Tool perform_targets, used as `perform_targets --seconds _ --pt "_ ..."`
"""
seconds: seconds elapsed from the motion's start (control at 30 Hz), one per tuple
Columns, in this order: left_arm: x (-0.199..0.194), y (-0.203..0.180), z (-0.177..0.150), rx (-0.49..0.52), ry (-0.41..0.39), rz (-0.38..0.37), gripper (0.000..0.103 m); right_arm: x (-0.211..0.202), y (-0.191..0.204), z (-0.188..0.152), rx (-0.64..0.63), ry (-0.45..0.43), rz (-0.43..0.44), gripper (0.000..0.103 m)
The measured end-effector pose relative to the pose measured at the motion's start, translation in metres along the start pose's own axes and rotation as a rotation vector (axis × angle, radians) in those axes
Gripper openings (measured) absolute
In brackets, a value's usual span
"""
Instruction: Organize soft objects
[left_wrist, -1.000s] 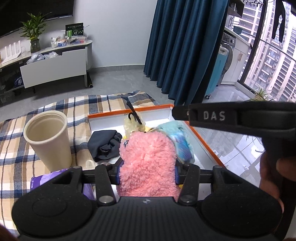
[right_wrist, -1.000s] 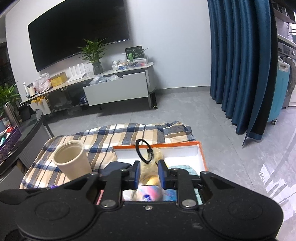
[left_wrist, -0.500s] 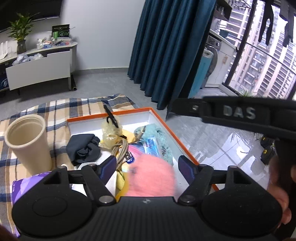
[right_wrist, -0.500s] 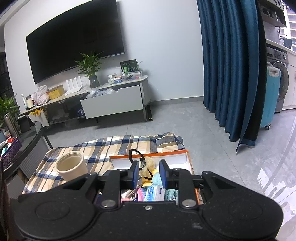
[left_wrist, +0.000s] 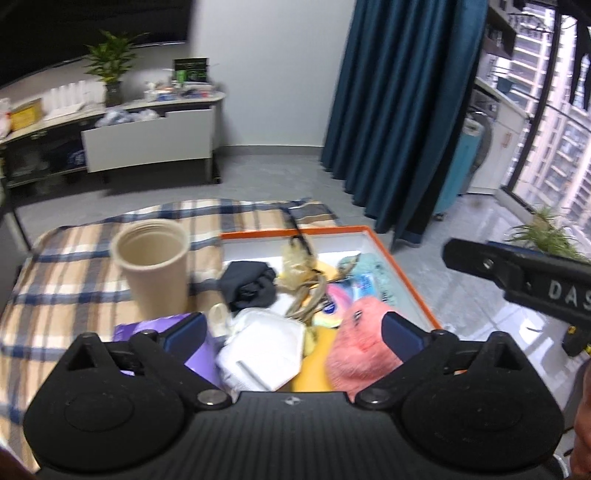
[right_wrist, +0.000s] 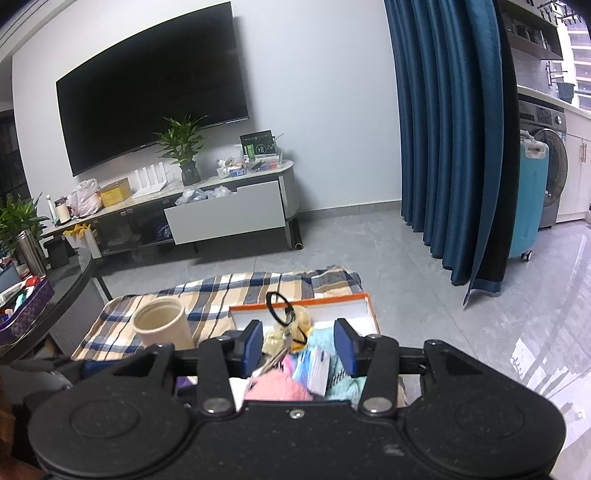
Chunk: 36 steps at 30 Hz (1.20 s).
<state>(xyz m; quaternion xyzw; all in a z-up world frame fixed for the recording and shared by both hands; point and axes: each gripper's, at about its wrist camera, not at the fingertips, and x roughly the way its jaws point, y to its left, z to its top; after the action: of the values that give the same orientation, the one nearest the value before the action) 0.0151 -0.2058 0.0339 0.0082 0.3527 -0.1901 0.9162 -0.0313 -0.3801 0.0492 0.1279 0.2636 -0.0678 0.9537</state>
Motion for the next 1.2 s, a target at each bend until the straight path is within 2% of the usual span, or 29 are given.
perform_targets --seconds 0.2,0.5,0.83,1.2 --pt "-0.014 0.0 -0.011 -0.013 0.01 0.082 0.103 -0.014 0.003 -0.014 -0.008 0.018 0.005 0.067" --pt "-0.021 -0.009 -0.037 -0.002 0.052 0.162 0.103 -0.029 0.002 -0.048 -0.013 0.079 -0.029 0.069" --pt "-0.021 -0.016 -0.056 0.004 0.09 0.166 0.103 -0.031 -0.007 -0.076 0.014 0.141 -0.039 0.07" --pt "-0.016 -0.02 -0.06 -0.004 0.116 0.158 0.103 -0.026 -0.012 -0.079 0.026 0.159 -0.033 0.07"
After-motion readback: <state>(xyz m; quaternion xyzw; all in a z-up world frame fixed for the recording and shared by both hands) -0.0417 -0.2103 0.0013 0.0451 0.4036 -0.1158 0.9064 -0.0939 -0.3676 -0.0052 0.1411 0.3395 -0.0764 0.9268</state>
